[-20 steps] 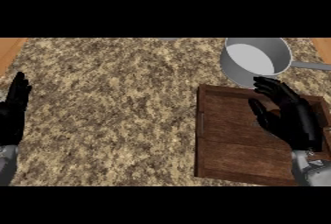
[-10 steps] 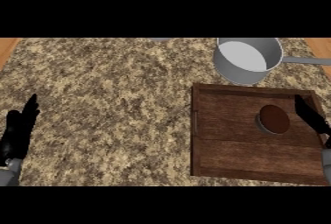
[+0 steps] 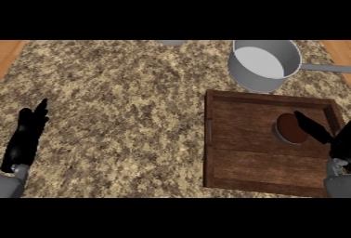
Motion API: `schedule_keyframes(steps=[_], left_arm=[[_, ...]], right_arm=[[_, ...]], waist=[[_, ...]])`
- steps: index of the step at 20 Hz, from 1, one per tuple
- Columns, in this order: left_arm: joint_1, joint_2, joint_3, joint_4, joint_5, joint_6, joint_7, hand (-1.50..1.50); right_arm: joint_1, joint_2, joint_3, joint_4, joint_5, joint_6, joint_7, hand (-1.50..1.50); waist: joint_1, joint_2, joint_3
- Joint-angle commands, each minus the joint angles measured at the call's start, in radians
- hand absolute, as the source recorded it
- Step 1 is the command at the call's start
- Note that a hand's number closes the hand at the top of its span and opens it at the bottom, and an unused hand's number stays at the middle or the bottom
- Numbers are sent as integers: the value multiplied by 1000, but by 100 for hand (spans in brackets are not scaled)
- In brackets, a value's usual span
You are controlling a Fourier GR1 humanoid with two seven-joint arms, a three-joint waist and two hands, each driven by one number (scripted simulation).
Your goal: Pick the cupcake from the tray and place it in the pot
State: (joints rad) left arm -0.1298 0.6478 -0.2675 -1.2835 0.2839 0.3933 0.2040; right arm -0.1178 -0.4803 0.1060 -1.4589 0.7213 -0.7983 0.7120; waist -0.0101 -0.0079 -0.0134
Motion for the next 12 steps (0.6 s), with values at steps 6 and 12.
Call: schedule_keyframes(steps=[6, 12], left_arm=[[-14, -6, -18, -36, -14, 12, 52, 0], [-19, 0, -23, -42, -20, 2, 82, 0]], right_arm=[[-133, -10, 89, -89, 92, 534, 502, -150], [-254, 62, 102, -183, -34, 804, 729, -150]], waist=[[25, -6, 1], [17, -4, 7]])
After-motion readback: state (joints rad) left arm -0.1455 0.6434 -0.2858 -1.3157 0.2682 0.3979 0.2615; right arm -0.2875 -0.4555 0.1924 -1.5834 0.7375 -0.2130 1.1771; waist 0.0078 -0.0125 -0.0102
